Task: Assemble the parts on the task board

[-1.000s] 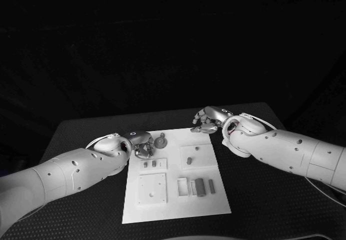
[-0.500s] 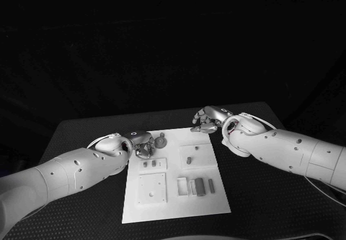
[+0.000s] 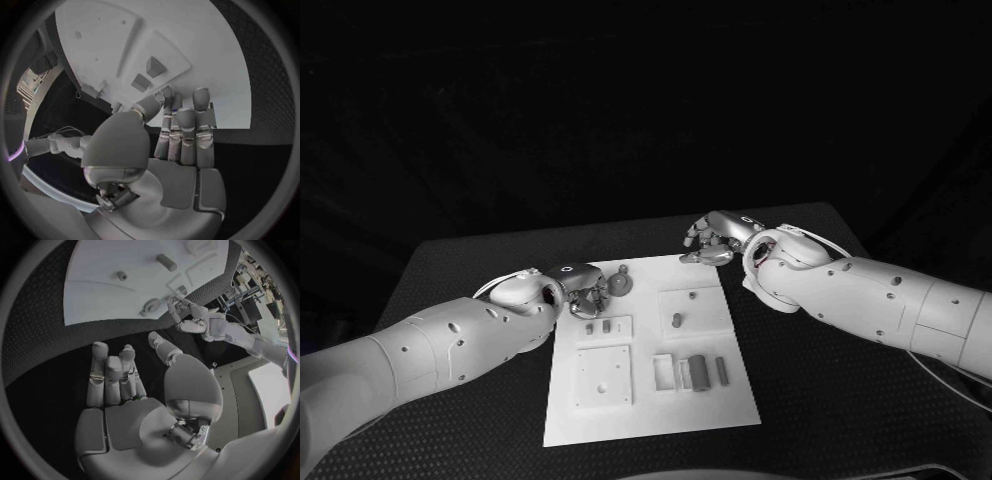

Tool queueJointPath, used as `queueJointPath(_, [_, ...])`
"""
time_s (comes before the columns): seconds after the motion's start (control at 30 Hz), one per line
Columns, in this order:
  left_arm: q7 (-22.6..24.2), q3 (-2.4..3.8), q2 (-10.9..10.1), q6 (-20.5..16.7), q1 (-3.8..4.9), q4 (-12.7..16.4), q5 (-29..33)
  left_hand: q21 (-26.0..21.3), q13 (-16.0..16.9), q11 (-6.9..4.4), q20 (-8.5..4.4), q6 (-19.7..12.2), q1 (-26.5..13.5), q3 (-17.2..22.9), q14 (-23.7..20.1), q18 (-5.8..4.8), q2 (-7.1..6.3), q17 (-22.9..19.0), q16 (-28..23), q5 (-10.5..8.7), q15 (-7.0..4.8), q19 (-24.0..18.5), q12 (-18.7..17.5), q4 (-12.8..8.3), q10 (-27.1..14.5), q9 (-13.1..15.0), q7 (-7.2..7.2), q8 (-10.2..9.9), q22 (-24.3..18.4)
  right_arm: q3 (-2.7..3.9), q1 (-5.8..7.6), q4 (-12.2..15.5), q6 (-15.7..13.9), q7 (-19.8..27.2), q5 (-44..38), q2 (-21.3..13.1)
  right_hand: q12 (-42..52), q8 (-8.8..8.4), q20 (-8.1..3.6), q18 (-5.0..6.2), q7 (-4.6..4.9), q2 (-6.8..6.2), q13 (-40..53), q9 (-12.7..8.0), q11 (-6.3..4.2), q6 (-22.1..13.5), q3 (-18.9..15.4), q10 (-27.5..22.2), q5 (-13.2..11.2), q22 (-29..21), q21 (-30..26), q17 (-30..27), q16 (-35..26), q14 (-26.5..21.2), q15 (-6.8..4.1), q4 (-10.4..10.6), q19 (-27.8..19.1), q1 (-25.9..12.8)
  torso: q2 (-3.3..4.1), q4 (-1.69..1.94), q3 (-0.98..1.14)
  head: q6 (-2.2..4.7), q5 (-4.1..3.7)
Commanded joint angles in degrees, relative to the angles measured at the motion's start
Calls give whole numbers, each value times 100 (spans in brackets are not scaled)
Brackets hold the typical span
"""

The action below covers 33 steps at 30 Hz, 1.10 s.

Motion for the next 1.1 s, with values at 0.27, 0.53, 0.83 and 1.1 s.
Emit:
queueJointPath(0.27, [152,-57,-48,-59,-88,82,-77,44,45,32,-83,104,21,22,11,187,15,29,61,17,-69,18,44,-2,130,18,2,32,136,3,1,9,48,41,-19,-7,20,-35,-26,70,36,-29,-9,6,6,7,7,-8,-20,87,-39,-7,-6,-15,-4,42,17,9,-1,12,-8,4,-3])
queueJointPath(0.53, [157,-55,-48,20,-86,45,345,-66,31,117,-38,-80,-123,0,-161,132,21,-16,-78,5,14,-169,-93,23,-59,-36,93,-81,108,3,1,3,50,39,-19,-12,20,-35,-26,70,37,-29,-10,6,6,7,6,-8,-20,87,-39,-7,-6,-15,-4,43,17,9,-2,6,2,13,5])
queueJointPath(0.83, [3,-55,-51,414,-85,-6,491,-168,-13,257,77,-514,-207,-143,-281,182,-98,-50,-154,-68,149,-274,-262,9,-426,-123,274,-295,105,3,1,9,47,44,-11,-19,20,-36,-26,70,37,-29,-11,7,6,6,6,-9,-20,87,-40,-8,-7,-16,-4,45,16,8,1,4,-2,21,-2])
queueJointPath(1.1, [-43,-55,-43,454,-84,-26,492,-209,-49,341,159,-655,-372,-330,-328,249,-199,-50,-152,-69,230,-296,-262,26,-680,-132,336,-334,111,3,1,6,52,44,-8,-21,19,-37,-26,70,37,-30,-12,7,6,6,5,-10,-20,87,-41,-9,-8,-17,-4,47,15,6,2,5,-4,19,-8])
